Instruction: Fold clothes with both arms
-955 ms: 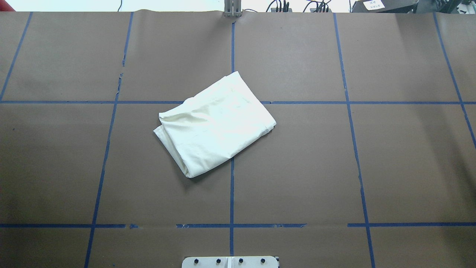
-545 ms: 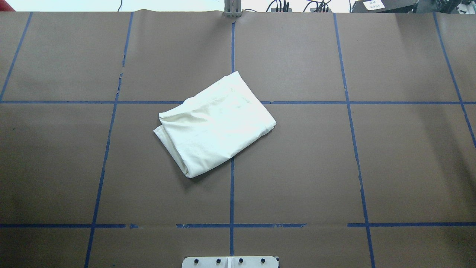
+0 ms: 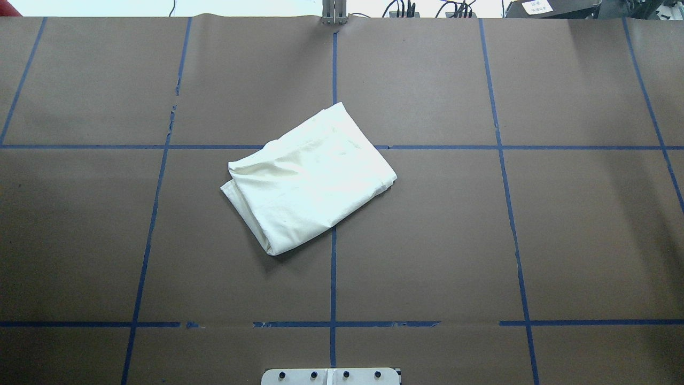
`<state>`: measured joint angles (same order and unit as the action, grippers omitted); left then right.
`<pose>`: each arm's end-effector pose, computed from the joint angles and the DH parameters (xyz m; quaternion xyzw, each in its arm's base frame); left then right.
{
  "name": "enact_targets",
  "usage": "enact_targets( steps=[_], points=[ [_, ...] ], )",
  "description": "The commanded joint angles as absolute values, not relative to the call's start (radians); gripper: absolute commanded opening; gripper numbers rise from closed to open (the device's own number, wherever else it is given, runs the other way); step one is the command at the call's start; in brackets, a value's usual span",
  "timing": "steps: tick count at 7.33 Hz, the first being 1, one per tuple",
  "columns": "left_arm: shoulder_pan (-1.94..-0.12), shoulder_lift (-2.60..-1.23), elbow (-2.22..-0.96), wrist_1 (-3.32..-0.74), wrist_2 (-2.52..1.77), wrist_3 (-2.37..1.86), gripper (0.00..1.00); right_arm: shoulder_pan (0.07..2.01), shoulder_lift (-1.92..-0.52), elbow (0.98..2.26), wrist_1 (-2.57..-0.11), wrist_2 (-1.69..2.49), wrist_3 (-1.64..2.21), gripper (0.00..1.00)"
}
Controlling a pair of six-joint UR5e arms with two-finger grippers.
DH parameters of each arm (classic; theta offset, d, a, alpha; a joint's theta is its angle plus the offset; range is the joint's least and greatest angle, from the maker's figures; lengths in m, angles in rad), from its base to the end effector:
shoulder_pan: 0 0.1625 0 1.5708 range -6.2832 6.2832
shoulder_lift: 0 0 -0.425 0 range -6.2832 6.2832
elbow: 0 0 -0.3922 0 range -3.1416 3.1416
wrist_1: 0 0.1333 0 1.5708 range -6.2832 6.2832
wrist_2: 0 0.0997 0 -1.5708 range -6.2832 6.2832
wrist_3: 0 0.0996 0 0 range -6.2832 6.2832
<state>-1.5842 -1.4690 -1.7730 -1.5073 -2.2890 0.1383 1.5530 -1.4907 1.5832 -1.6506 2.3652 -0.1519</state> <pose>-0.0738 -0.4485 0.6173 0.0439 0.3491 0.0649 0.9338 0.0529 -0.5261 0.6184 0.0318 -0.3856 -0.0806 0.9186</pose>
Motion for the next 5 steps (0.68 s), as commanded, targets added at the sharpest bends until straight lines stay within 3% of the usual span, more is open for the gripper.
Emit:
enact_targets(
  steps=[1,5],
  points=[
    [-1.582,-1.463,-1.772,-1.497,-2.29,0.138,1.0,1.56,-1.512,1.577,-1.651,2.365,-0.153,1.0],
    [-1.582,-1.463,-1.773,-1.499,-2.292,0.141,1.0,1.562,-1.546,1.578,-1.649,2.365,-0.155,1.0]
  ],
)
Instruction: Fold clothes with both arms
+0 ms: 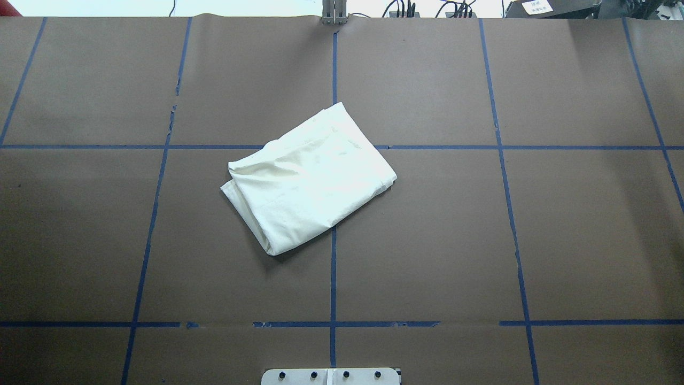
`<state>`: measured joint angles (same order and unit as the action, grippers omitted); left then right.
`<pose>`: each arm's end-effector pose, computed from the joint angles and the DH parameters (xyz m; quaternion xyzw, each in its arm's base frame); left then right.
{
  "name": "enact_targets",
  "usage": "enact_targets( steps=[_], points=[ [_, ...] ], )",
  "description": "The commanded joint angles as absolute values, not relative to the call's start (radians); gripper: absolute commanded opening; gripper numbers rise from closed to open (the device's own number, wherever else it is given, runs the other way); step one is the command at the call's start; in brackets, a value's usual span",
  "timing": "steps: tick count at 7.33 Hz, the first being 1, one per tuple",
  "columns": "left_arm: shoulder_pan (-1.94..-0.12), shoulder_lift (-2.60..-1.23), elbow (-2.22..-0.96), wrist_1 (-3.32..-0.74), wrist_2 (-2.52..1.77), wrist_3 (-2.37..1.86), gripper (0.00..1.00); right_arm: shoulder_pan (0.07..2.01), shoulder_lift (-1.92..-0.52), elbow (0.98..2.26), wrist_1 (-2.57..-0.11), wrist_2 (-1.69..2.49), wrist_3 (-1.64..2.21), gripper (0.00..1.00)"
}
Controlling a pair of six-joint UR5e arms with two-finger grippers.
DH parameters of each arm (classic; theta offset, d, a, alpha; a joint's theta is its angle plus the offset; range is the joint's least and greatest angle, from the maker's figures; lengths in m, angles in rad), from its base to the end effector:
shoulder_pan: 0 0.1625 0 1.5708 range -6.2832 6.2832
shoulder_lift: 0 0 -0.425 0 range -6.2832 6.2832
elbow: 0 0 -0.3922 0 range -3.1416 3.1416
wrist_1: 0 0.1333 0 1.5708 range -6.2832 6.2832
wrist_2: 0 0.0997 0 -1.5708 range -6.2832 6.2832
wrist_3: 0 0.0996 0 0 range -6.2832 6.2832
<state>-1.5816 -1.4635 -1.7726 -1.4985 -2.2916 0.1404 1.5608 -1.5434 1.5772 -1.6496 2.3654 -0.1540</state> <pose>-0.0724 -0.4455 0.6206 0.0370 0.3508 0.0645 0.9335 0.0572 -0.5007 0.6483 0.0071 -0.3873 -0.0668 0.9195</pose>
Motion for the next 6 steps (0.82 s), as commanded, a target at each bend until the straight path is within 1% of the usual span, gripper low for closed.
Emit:
enact_targets(
  steps=[1,4,5,6],
  points=[
    [-1.582,-1.463,-1.773,-1.499,-2.292,0.141,1.0,1.562,-1.546,1.578,-1.649,2.365,-0.155,1.0],
    [-1.582,-1.462,-1.764,-1.497,-2.295,0.118,1.0,1.562,-1.545,1.58,-1.649,2.365,-0.153,1.0],
    [-1.582,-1.468,-1.761,-1.5,-2.295,-0.038,1.0,1.562,-1.545,1.58,-1.649,2.367,-0.153,1.0],
    [-1.582,-1.47,-1.767,-1.514,-2.293,-0.084,1.0,1.562,-1.543,1.582,-1.649,2.365,-0.153,1.0]
  ],
)
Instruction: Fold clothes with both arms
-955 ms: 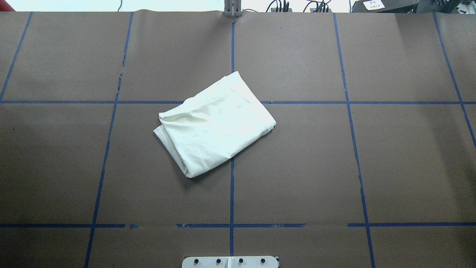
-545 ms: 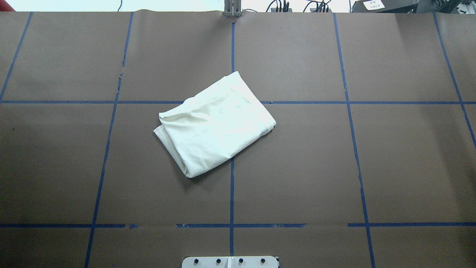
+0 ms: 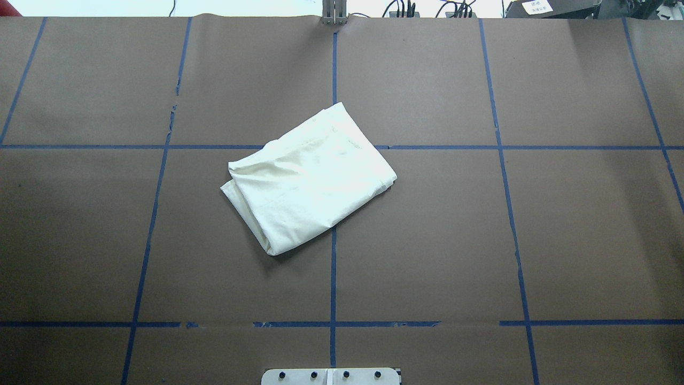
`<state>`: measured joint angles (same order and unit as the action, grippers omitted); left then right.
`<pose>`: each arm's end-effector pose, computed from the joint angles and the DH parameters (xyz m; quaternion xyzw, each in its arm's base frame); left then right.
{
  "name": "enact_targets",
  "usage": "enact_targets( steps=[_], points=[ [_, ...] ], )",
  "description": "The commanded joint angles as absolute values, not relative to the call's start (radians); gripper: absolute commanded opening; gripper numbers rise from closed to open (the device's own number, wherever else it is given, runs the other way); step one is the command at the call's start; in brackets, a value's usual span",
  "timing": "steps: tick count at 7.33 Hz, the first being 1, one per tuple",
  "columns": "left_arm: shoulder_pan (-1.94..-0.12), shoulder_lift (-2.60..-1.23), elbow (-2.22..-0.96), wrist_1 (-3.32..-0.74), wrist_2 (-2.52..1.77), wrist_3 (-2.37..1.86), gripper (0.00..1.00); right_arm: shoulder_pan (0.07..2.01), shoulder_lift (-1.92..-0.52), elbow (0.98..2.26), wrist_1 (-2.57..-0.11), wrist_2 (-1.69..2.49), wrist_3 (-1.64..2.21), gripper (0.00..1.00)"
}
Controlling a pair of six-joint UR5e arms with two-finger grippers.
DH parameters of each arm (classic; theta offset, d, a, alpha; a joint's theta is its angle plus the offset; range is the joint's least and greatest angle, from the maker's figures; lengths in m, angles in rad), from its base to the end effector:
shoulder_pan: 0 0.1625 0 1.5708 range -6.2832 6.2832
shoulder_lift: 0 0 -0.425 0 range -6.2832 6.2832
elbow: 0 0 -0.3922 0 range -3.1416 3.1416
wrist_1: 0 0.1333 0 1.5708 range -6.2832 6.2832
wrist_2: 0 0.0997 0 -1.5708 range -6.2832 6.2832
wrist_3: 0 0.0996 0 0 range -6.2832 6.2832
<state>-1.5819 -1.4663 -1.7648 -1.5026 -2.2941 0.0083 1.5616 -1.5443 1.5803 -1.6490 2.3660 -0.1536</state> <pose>-0.0723 -0.4468 0.6226 0.0134 0.3537 0.0025 0.9353 0.0576 -0.5004 0.6471 0.0085 -0.3875 -0.0668 0.9194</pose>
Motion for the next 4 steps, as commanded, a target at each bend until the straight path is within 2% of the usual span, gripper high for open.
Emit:
enact_targets(
  steps=[1,4],
  points=[
    [-1.582,-1.47,-1.764,-1.516,-2.293,-0.084,1.0,1.562,-1.54,1.58,-1.649,2.365,-0.153,1.0],
    [-1.582,-1.47,-1.769,-1.517,-2.293,-0.083,1.0,1.562,-1.537,1.582,-1.649,2.365,-0.155,1.0]
  ],
)
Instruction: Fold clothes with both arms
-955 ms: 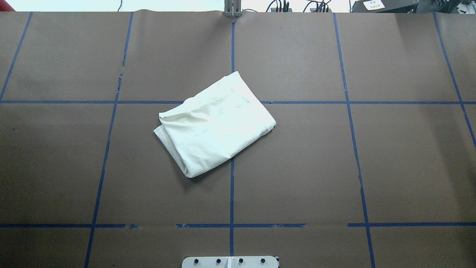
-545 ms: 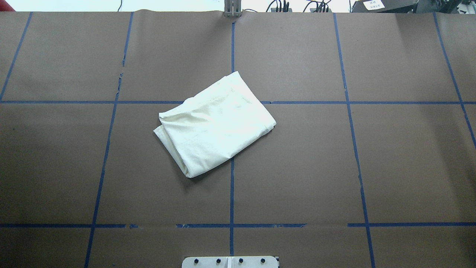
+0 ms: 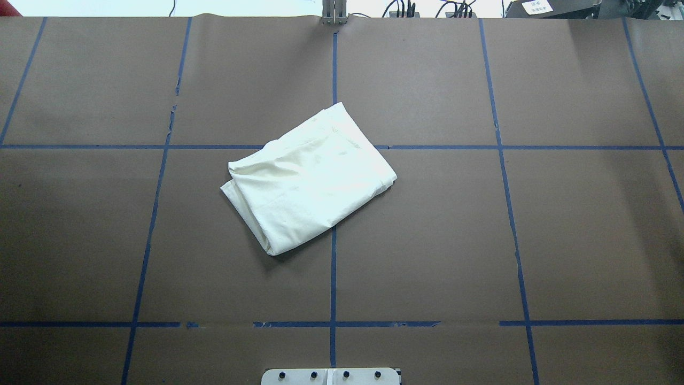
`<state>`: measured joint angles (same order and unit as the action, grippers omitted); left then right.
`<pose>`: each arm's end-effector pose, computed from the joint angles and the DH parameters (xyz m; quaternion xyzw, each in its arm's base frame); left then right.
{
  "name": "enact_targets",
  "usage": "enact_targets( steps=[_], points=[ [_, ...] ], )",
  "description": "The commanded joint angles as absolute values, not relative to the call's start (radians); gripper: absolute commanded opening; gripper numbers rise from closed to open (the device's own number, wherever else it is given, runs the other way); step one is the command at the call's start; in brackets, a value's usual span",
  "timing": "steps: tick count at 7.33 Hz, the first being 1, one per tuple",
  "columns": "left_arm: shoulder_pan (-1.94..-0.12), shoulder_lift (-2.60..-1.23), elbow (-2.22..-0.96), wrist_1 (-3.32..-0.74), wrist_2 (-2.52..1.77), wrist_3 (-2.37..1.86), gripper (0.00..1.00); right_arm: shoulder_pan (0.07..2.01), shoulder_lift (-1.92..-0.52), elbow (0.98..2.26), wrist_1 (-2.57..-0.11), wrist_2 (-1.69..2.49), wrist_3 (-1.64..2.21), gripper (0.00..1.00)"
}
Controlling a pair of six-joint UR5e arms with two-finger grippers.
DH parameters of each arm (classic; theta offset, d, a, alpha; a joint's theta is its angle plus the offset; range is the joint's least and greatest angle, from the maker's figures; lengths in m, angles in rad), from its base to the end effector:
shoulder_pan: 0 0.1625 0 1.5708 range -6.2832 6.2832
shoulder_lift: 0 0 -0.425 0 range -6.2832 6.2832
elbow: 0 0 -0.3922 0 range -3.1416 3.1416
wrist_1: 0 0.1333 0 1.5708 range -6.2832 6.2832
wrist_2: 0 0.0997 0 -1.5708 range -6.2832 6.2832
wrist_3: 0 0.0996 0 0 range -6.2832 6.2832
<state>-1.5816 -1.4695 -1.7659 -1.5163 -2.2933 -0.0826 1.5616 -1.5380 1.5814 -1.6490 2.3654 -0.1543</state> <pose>-0.0723 -0.4493 0.6193 0.0057 0.3538 -0.0367 0.9346 0.0576 -0.5035 0.6435 0.0120 -0.3870 -0.0686 0.9194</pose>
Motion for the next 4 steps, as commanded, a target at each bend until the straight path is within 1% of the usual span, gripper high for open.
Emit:
enact_targets(
  steps=[1,4],
  points=[
    [-1.582,-1.47,-1.77,-1.517,-2.292,-0.074,1.0,1.562,-1.537,1.582,-1.649,2.367,-0.155,1.0],
    [-1.582,-1.47,-1.763,-1.516,-2.292,-0.012,1.0,1.562,-1.536,1.586,-1.649,2.367,-0.155,1.0]
  ],
)
